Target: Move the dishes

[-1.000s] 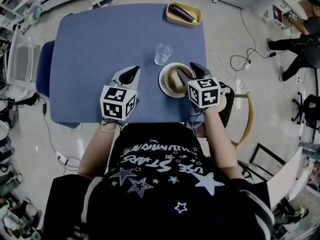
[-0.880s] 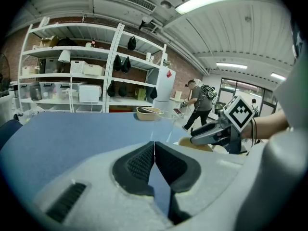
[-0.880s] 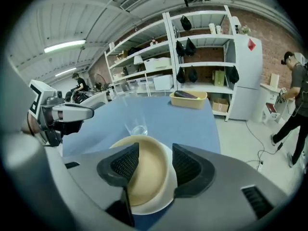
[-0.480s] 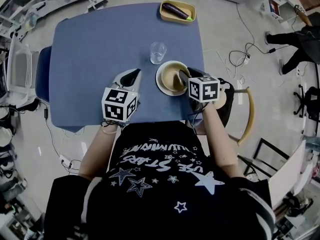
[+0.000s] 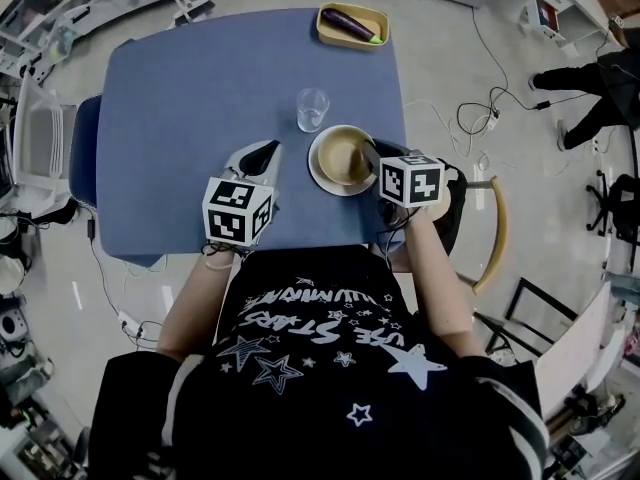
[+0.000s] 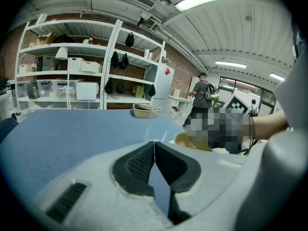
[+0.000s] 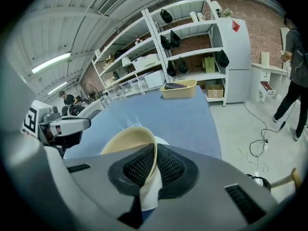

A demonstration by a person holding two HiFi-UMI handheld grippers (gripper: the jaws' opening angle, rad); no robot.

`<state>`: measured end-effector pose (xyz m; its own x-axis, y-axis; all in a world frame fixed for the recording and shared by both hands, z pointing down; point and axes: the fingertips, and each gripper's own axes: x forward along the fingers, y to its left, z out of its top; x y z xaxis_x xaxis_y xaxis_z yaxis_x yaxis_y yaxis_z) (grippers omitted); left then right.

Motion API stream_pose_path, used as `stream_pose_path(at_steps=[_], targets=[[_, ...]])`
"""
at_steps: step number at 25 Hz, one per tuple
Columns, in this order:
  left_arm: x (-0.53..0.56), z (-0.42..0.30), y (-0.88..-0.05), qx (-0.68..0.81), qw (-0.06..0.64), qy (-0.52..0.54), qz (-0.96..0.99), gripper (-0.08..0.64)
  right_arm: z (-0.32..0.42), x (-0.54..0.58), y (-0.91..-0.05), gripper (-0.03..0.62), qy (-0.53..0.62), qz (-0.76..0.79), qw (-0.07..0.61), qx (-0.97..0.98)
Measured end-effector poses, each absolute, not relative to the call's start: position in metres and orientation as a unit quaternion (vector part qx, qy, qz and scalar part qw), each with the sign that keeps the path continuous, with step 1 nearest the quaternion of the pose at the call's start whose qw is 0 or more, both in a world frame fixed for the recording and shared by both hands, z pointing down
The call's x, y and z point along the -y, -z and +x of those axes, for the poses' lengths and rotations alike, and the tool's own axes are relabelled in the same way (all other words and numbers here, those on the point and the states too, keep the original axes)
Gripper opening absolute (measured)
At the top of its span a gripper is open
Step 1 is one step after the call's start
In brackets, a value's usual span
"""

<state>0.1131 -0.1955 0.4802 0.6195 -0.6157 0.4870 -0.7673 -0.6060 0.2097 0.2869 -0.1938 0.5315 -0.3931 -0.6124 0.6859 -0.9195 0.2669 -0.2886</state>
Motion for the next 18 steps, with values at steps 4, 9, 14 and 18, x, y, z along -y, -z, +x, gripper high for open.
stream_pose_path(at_steps=[4, 9, 14, 18], targets=[[0.200, 0.115, -0.480, 0.398, 0.201, -0.185, 0.876, 0.021, 0.298, 0.206, -0.517, 0.020, -0.332, 0.513, 0.207, 0.764], [0.208, 0.115, -0.479, 0.408, 0.200, -0.185, 0.872, 0.021, 0.322, 0.228, -0.509, 0.020, -0.325, 0.538, 0.192, 0.754], [0.214, 0.114, -0.480, 0.418, 0.201, -0.191, 0.865, 0.021, 0.345, 0.249, -0.512, 0.020, -0.333, 0.560, 0.176, 0.738], [0.220, 0.114, -0.482, 0.429, 0.205, -0.196, 0.858, 0.021, 0.359, 0.263, -0.522, 0.020, -0.344, 0.568, 0.177, 0.727]])
